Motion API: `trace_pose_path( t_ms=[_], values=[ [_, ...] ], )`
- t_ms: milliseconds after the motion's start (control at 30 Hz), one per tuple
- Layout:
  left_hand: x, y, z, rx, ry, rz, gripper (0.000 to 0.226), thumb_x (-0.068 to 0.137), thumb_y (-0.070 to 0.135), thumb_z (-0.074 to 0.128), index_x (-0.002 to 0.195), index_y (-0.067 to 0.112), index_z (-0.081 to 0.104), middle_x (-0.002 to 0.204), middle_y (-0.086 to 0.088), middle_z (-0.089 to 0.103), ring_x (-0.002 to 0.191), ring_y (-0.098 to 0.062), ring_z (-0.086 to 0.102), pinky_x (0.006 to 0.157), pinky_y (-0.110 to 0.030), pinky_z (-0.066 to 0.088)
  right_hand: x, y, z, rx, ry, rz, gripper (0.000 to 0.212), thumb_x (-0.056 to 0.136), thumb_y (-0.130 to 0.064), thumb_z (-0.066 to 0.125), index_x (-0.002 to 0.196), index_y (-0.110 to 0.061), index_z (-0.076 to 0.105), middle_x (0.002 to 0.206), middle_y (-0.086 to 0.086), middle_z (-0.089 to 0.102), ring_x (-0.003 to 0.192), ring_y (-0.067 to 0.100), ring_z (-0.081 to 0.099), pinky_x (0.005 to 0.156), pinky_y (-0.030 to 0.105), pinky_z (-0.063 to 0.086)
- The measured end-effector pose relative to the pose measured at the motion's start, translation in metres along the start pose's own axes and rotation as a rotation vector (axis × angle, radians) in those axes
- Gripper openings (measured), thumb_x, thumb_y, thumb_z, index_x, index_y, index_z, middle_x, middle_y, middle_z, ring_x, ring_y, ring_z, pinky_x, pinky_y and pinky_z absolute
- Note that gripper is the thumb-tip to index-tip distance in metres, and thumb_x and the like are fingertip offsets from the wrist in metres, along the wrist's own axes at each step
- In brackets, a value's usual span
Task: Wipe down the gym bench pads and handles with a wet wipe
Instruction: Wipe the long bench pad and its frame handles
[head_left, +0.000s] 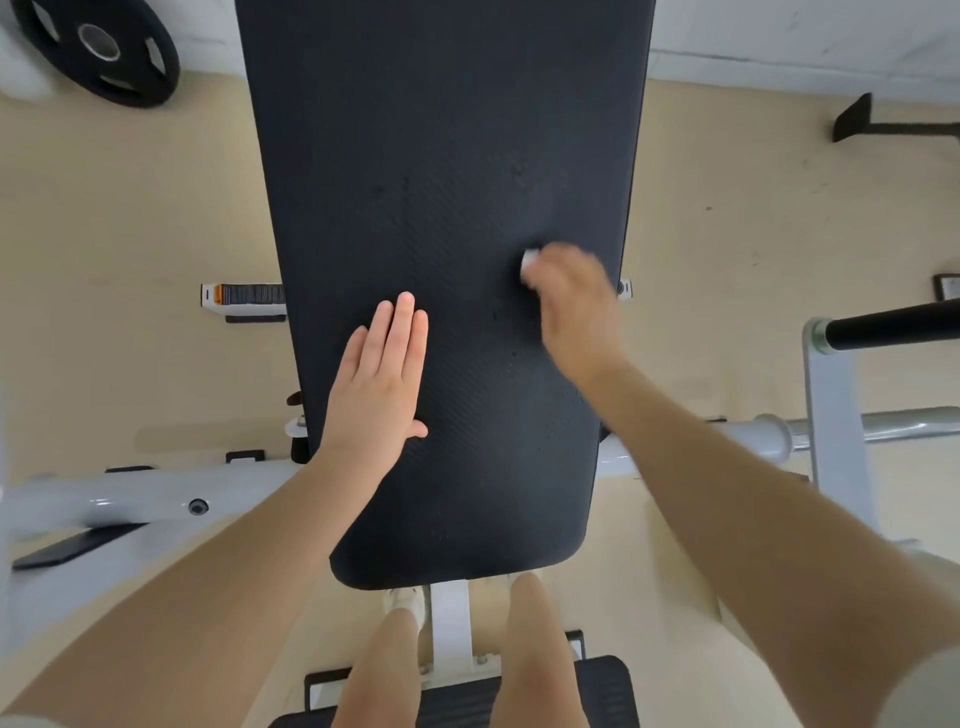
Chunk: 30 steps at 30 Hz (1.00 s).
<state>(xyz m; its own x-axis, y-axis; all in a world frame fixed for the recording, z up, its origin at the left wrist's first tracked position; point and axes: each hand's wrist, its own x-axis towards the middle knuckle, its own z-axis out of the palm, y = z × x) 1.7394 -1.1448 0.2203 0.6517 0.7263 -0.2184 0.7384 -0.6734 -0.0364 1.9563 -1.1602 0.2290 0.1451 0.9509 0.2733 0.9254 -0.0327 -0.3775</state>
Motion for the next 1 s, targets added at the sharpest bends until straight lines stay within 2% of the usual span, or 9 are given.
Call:
trace_pose_path(
  t_ms=[167,267,367,433,567,667,767,833,1000],
  values=[
    [-0.002,0.003,-0.004,0.004,-0.025,-0.050,0.136,0.037,0.047,0.090,0.141,0.001,0.016,0.149,-0.019,0.031,0.135,-0.035,0.034,0.107,-0.043,0.030,-0.074,-0.021,0.003,0.052,-0.398,-0.097,0.022,0.069,0.010,0.061,0.084,-0.005,0.066,0.091,0.013,0.065,0.078,0.028,0.058,0.048,0.034,0.055],
    [-0.003,0.005,-0.004,0.015,-0.029,-0.061,0.135,0.036,0.047,0.090,0.142,0.001,0.019,0.149,-0.018,0.030,0.135,-0.034,0.034,0.108,-0.043,0.030,-0.016,-0.022,-0.016,0.127,-0.197,-0.094,0.021,0.080,-0.002,0.044,0.076,0.001,0.065,0.083,0.020,0.063,0.073,0.036,0.061,0.061,0.039,0.055],
    [-0.002,0.007,-0.002,0.001,-0.009,-0.085,0.138,0.030,0.043,0.092,0.139,0.001,0.020,0.146,-0.018,0.036,0.132,-0.034,0.040,0.106,-0.043,0.032,0.063,-0.022,-0.035,0.131,-0.035,0.084,0.028,0.081,0.006,0.039,0.098,0.002,0.061,0.100,0.020,0.059,0.092,0.036,0.055,0.079,0.032,0.041],
    [-0.001,0.011,-0.001,-0.014,-0.003,-0.103,0.137,0.029,0.039,0.093,0.139,0.001,0.021,0.145,-0.018,0.037,0.131,-0.035,0.040,0.106,-0.043,0.033,0.092,-0.015,-0.034,0.121,-0.015,0.149,0.030,0.083,0.005,0.039,0.103,-0.003,0.061,0.107,0.013,0.058,0.098,0.030,0.053,0.078,0.026,0.038],
    [-0.001,0.016,0.000,-0.028,0.001,-0.128,0.138,0.024,0.033,0.095,0.138,0.000,0.024,0.144,-0.019,0.039,0.130,-0.036,0.042,0.104,-0.045,0.035,0.057,-0.019,-0.005,0.076,0.004,-0.020,0.022,0.076,-0.001,0.041,0.079,-0.003,0.063,0.086,0.015,0.063,0.076,0.032,0.056,0.066,0.030,0.039],
    [0.000,0.018,-0.001,-0.009,-0.014,-0.163,0.139,0.024,0.034,0.094,0.138,0.000,0.023,0.145,-0.018,0.037,0.131,-0.035,0.041,0.105,-0.044,0.034,-0.018,-0.018,0.010,0.090,-0.185,-0.177,0.023,0.075,-0.003,0.045,0.082,-0.007,0.066,0.088,0.010,0.066,0.078,0.025,0.055,0.064,0.027,0.043],
    [0.000,0.027,-0.005,-0.039,0.011,-0.215,0.127,0.032,0.018,0.094,0.137,-0.001,0.027,0.144,-0.020,0.039,0.129,-0.036,0.043,0.102,-0.044,0.037,-0.067,-0.015,0.007,0.102,-0.477,-0.271,0.031,0.066,0.010,0.064,0.093,-0.004,0.068,0.095,0.012,0.066,0.083,0.030,0.062,0.053,0.031,0.056],
    [0.001,0.033,-0.009,-0.064,0.004,-0.252,0.117,0.041,0.009,0.092,0.139,-0.002,0.029,0.146,-0.020,0.036,0.131,-0.037,0.040,0.103,-0.044,0.036,-0.055,-0.015,0.001,0.135,-0.564,-0.252,0.030,0.071,0.010,0.058,0.095,-0.003,0.068,0.097,0.014,0.064,0.084,0.033,0.061,0.055,0.037,0.056],
    [0.000,0.028,-0.015,-0.104,-0.071,-0.227,0.119,0.049,0.018,0.091,0.144,-0.001,0.021,0.152,-0.018,0.022,0.138,-0.036,0.027,0.110,-0.040,0.025,0.029,-0.022,-0.020,0.223,-0.152,-0.155,0.028,0.077,0.001,0.040,0.081,-0.002,0.067,0.086,0.016,0.064,0.071,0.035,0.057,0.060,0.035,0.052]
  ],
)
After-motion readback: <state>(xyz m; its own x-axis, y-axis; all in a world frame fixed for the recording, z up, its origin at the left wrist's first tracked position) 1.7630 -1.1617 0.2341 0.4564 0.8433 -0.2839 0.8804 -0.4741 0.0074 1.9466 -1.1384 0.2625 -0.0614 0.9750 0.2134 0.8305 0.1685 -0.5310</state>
